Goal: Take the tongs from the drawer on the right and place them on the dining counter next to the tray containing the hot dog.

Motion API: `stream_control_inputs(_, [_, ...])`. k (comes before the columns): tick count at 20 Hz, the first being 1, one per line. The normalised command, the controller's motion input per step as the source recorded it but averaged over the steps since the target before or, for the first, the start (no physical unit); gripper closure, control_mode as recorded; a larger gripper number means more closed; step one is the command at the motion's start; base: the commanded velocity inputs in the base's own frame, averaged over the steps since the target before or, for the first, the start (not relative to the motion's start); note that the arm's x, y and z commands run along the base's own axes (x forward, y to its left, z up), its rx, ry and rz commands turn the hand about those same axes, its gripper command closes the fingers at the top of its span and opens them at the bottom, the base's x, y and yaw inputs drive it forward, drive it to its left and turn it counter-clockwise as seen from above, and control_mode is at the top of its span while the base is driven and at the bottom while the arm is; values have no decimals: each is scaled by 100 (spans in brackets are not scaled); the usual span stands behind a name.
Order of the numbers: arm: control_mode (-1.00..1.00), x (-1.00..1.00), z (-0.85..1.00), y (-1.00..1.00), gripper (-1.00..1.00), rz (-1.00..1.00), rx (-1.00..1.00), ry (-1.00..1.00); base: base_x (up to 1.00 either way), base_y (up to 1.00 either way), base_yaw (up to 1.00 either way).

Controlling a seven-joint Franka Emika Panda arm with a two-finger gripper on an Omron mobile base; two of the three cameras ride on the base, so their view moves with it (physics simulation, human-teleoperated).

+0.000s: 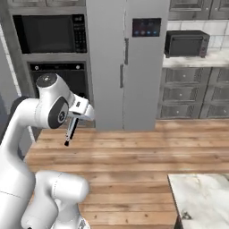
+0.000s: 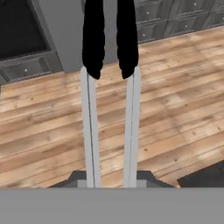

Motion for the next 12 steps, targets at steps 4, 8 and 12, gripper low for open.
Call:
stream_control_inputs(4, [100, 0, 0, 0, 100, 0, 0, 0, 90, 19, -50])
stream_control_inputs(8, [100, 0, 0, 0, 100, 0, 0, 0, 35, 28, -80])
stream_control_inputs(12, [100, 0, 0, 0, 100, 0, 0, 0, 18, 37, -84])
